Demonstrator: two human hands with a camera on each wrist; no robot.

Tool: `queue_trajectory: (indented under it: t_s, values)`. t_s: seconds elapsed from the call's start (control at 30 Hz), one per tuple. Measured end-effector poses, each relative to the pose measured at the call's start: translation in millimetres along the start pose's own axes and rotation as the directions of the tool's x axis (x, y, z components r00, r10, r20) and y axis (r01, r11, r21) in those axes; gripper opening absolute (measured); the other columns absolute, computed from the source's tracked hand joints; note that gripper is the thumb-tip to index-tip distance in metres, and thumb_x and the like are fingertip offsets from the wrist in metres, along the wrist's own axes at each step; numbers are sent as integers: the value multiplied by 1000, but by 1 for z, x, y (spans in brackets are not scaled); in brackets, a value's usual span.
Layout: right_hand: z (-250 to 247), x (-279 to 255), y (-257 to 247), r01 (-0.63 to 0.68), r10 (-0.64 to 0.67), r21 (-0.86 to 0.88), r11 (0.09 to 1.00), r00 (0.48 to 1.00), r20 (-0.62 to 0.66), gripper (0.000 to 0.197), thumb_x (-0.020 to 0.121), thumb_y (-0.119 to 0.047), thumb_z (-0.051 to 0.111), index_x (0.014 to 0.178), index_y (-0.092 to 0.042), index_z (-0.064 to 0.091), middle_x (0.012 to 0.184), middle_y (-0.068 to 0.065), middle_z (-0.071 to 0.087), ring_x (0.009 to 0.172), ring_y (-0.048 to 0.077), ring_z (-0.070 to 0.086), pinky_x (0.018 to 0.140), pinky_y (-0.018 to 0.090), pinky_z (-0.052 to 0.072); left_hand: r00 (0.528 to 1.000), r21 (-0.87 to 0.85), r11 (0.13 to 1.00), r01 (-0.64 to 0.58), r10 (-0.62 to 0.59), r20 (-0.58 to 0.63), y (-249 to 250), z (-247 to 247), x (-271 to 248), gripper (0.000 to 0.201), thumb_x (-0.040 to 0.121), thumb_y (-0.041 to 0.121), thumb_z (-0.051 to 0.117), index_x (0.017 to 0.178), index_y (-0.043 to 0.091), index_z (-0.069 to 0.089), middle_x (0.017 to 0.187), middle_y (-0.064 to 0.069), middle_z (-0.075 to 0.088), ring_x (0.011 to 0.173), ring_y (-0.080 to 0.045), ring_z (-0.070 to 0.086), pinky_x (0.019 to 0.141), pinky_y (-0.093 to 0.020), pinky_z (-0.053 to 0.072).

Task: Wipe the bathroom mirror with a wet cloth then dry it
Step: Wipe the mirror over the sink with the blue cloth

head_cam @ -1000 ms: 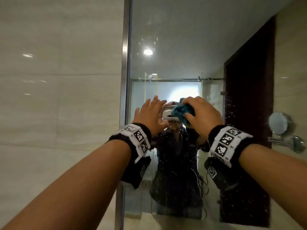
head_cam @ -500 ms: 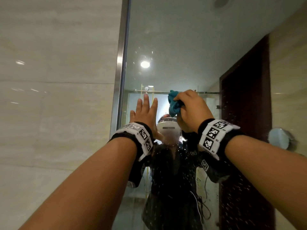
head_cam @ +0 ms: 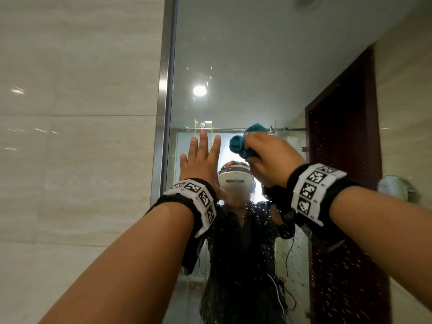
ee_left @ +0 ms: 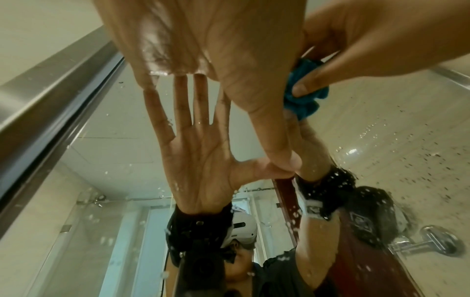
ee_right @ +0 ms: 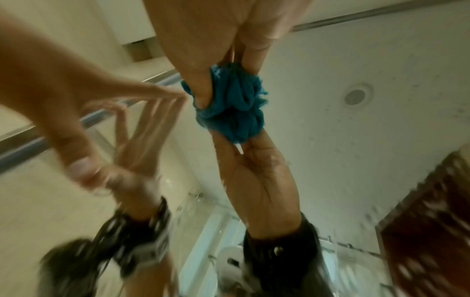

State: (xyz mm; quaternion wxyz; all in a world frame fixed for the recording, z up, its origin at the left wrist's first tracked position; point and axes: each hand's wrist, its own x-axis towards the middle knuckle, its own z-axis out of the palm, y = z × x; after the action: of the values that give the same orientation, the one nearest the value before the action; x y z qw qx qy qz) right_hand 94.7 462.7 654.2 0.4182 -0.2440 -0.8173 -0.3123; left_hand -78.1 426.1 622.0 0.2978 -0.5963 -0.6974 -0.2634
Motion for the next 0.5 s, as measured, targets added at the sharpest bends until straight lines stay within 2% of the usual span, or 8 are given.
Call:
queue_trajectory:
  t_s: [0.07,0.13,0.2,0.3,0.37,0.43,0.5]
  values:
    - [-5,10,3,-114,125,99,989,985,-120,33,82,-10,63,113,-16,53,127,4,51,111,25,52,87,23,36,1000,-4,1000,-4,4,0,0,0,-1,148,52,62,82,143,28,-29,150,-3,-37,141,-26,-26,114,-50,-1]
    - [-3,11,-4,-199,232,183,963,956,-179,38,80,-10,66,116,-17,55,121,5,57,109,24,54,87,21,35,1000,-3,1000,-6,6,3,-1,-1,-1,147,52,62,82,144,27,-28,150,-3,-36,141,-26,-26,114,-50,-1]
    - [7,3,-18,-168,180,91,982,972,-150,34,84,-16,64,117,-20,58,119,0,61,106,21,57,89,26,41,1000,-1,1000,-9,9,6,-2,-1,-2,146,53,61,82,144,27,-28,150,-3,-37,141,-27,-27,114,-49,-1]
    - [19,-14,-31,67,-71,-119,991,997,-29,27,87,-19,61,114,-22,62,124,-3,60,108,21,58,81,35,49,1000,1,1000,-13,13,17,-2,-3,-2,145,55,60,81,144,26,-29,150,-4,-37,141,-26,-26,115,-49,-1]
    - [16,-12,-21,141,-141,-166,976,990,10,26,83,-17,67,108,-20,67,121,0,64,106,25,60,82,40,51,1000,8,1000,-13,12,20,-2,-2,-1,146,55,61,81,143,26,-29,149,-4,-38,141,-27,-27,115,-49,0]
    - [10,2,-7,103,-118,-194,976,991,-66,24,80,-14,70,103,-20,69,113,1,67,103,26,60,85,42,50,1000,13,1000,-13,13,17,-2,0,0,147,54,62,81,143,26,-30,149,-4,-39,140,-27,-27,114,-50,-1]
    - [0,19,3,-26,4,-137,990,987,-159,23,84,-11,61,106,-16,67,115,5,63,107,28,55,89,43,47,1000,19,1000,-14,14,10,-3,1,0,148,53,63,81,143,26,-30,149,-4,-38,140,-27,-27,114,-50,0]
